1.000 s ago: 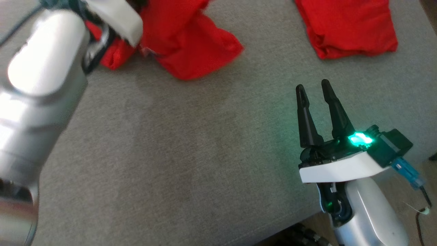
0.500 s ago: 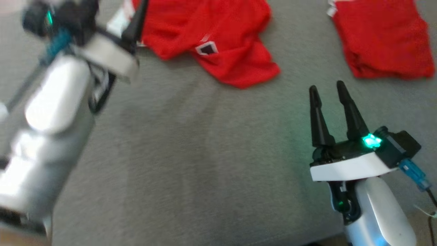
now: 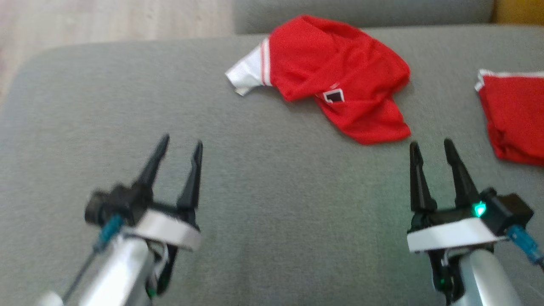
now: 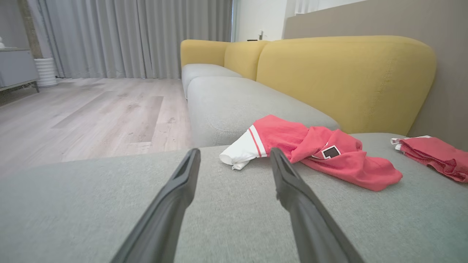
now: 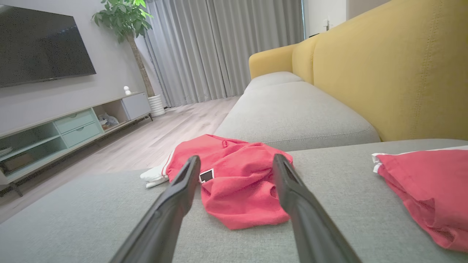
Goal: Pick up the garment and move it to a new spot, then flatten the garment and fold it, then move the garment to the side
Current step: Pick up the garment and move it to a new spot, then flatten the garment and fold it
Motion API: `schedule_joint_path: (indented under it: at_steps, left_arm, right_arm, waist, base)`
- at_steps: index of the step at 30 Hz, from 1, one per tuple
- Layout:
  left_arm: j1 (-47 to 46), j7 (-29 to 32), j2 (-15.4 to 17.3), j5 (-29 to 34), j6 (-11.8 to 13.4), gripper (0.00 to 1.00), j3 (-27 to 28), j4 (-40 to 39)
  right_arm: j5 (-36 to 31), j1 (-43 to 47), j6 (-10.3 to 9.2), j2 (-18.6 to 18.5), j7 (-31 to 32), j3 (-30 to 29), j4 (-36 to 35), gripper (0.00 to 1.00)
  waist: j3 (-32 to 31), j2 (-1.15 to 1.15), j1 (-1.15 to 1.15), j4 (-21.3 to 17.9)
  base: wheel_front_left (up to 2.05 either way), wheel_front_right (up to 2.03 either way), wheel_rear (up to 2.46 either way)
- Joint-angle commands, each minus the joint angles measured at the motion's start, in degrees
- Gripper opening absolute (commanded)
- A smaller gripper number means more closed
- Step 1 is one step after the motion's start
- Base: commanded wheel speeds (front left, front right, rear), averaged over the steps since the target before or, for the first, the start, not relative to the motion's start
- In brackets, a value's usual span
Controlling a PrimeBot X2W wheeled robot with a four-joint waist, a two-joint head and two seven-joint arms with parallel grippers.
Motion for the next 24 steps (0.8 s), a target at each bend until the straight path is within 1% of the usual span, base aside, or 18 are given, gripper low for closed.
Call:
schedule_joint_path:
  at_steps: [1, 4, 5, 6, 9, 12, 16, 21, 24]
  left_arm:
    - [-1.02, -0.28, 0.46, 0.88, 0.65, 1.0, 2.92, -2.5]
    - [4.37, -0.29, -1.69, 2.06, 1.57, 1.0, 4.97, -4.59]
    - [7.13, -0.29, -3.42, 2.4, 1.89, 1.0, 6.79, -5.77]
    - [8.11, -0.29, -4.18, 2.65, 1.88, 1.0, 7.73, -6.32]
    - [9.6, -0.29, -5.95, 3.95, 1.13, 1.0, 9.89, -7.46]
    - [9.71, -0.29, -7.04, 6.1, -0.15, 1.0, 10.59, -7.68]
    - [8.9, -0.29, -8.77, 7.94, -1.7, 1.0, 11.4, -7.4]
    - [7.73, -0.29, -10.78, 9.29, -3.52, 1.0, 12.21, -6.49]
    - [7.22, -0.29, -11.9, 9.89, -4.5, 1.0, 12.42, -5.96]
  right_arm:
    - [-0.38, 0.0, 0.19, -0.15, -0.62, 1.02, -1.38, 1.0]
    - [-0.51, 1.49, 0.19, -0.15, -0.62, 1.26, -0.42, 1.0]
    - [-0.57, 1.91, 0.19, -0.15, -0.62, 1.31, -0.07, 1.0]
    - [-0.6, 1.97, 0.19, -0.15, -0.62, 1.23, 0.0, 1.0]
    - [-0.75, 1.9, 0.19, -0.15, -0.62, 0.75, -0.07, 1.0]
    - [-1.46, 1.38, 0.19, -0.15, -0.62, 0.47, 0.08, 1.0]
    - [-4.3, -1.11, 0.19, -0.15, -0.12, 1.26, 2.4, 1.0]
    - [-10.2, -7.04, 0.19, -0.15, 7.06, 1.41, 8.45, 1.0]
    - [-14.74, -10.91, 0.19, -0.15, 11.08, 0.33, 12.63, 1.0]
  waist:
    - [-2.98, 0.0, 0.02, 2.84]
    - [-3.76, 0.0, 0.02, 3.46]
    - [-3.8, 0.0, 0.02, 3.68]
    - [-3.65, 0.0, 0.02, 3.8]
    - [-3.12, 0.0, 0.02, 4.32]
    - [-2.25, 0.0, 0.02, 4.94]
    - [-0.61, 0.0, 0.02, 5.99]
    - [1.37, 0.0, 0.02, 8.37]
    - [2.52, 0.0, 0.02, 10.35]
  base:
    - [0.0, 0.0, 0.0]
    - [0.0, 0.0, 0.0]
    - [0.0, 0.0, 0.0]
    - [0.0, 0.0, 0.0]
    - [0.0, 0.0, 0.0]
    - [0.0, 0.0, 0.0]
    - [0.0, 0.0, 0.0]
    - [0.0, 0.0, 0.0]
    - [0.0, 0.0, 0.0]
